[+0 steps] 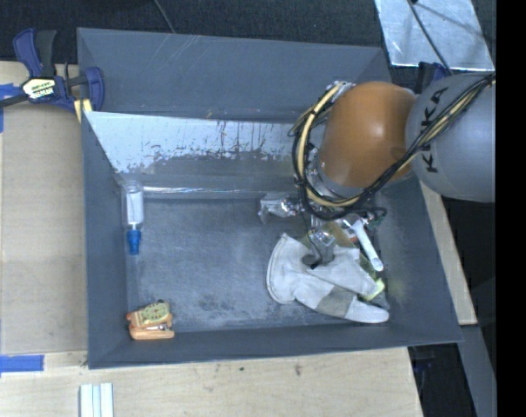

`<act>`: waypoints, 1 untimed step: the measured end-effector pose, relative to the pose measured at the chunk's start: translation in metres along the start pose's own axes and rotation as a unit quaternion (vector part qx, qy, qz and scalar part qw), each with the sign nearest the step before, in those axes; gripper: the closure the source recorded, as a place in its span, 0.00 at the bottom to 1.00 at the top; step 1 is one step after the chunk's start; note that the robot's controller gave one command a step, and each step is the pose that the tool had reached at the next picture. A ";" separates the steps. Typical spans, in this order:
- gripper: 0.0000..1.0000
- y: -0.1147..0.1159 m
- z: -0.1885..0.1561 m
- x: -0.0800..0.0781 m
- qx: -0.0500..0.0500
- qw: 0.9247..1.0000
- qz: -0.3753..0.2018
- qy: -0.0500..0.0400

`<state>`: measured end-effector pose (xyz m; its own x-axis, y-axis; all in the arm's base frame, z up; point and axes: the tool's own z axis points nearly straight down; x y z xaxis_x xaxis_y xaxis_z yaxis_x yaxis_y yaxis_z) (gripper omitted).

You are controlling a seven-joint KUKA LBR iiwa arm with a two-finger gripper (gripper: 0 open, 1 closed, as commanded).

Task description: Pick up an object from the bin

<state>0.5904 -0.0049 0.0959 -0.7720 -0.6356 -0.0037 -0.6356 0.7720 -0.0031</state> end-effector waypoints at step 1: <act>0.00 0.005 0.025 -0.001 -0.002 0.999 -0.052 0.002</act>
Offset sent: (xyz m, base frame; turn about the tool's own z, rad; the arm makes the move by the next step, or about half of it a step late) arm 0.0054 0.0265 -0.0259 -0.2270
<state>0.5879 0.0000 0.0711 -0.7016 -0.7126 -0.0003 -0.7126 0.7016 0.0011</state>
